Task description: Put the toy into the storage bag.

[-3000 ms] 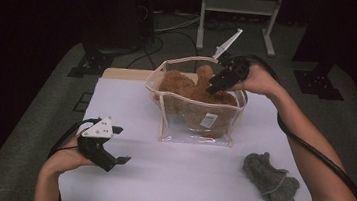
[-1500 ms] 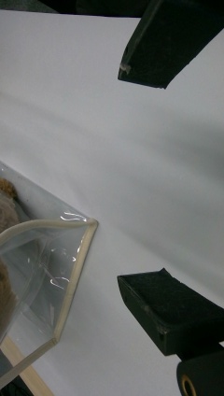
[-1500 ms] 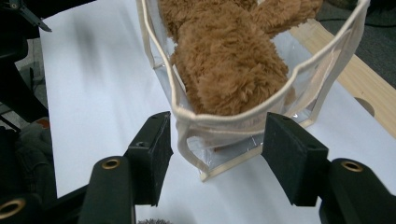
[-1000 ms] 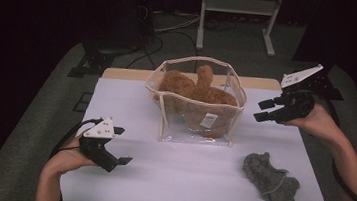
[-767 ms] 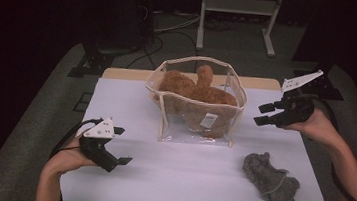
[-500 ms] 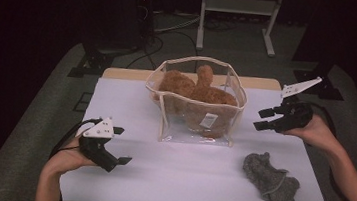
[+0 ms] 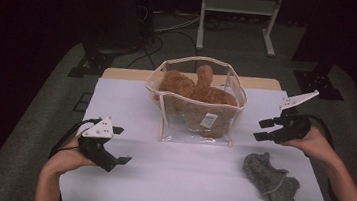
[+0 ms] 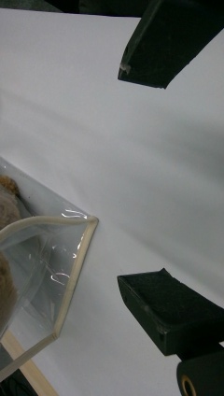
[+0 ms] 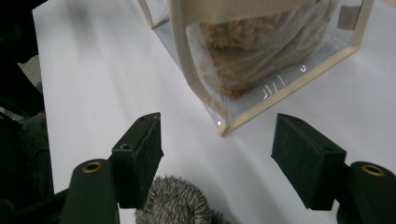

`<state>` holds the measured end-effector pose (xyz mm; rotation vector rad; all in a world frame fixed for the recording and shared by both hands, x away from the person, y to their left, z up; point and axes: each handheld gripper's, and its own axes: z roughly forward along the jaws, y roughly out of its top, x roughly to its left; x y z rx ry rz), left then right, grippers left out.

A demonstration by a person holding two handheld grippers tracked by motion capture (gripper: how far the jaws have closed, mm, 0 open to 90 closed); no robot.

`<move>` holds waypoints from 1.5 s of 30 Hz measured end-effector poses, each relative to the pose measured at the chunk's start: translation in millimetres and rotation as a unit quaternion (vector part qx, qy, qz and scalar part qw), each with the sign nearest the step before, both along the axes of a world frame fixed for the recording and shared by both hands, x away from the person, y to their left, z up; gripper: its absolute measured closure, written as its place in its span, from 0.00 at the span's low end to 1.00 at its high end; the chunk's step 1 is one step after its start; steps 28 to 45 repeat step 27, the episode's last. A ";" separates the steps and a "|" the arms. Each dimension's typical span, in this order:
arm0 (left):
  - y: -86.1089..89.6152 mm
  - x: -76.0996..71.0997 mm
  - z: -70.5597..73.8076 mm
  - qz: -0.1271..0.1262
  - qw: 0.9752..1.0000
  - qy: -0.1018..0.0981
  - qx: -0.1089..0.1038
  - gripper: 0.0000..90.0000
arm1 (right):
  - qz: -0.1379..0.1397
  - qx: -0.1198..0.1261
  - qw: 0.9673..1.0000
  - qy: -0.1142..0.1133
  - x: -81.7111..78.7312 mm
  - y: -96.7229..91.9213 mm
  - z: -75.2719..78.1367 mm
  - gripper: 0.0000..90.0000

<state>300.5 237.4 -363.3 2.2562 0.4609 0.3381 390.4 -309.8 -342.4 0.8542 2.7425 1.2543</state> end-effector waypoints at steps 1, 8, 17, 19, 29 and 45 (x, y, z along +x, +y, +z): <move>0.0 0.0 0.0 0.000 1.000 0.000 0.000 0.04 | 0.000 0.000 1.000 0.000 0.0 0.0 0.0 0.35; -1.1 -0.3 0.7 -0.002 1.000 0.000 0.003 0.04 | -0.003 0.005 1.000 0.010 -8.2 -4.3 -19.5 0.34; -1.6 0.2 0.4 -0.001 1.000 -0.001 0.003 0.03 | -0.006 0.012 1.000 0.015 -14.6 -5.9 -31.0 0.33; -1.5 0.1 0.4 -0.001 1.000 0.000 0.004 0.03 | -0.006 0.013 1.000 0.015 -16.8 -5.3 -33.6 0.33; -0.2 0.1 0.9 0.001 1.000 0.000 0.003 0.03 | -0.005 0.016 1.000 0.019 -23.0 -3.9 -44.7 0.31; -0.2 0.1 0.9 0.001 1.000 0.000 0.003 0.03 | -0.005 0.016 1.000 0.019 -23.0 -3.9 -44.7 0.31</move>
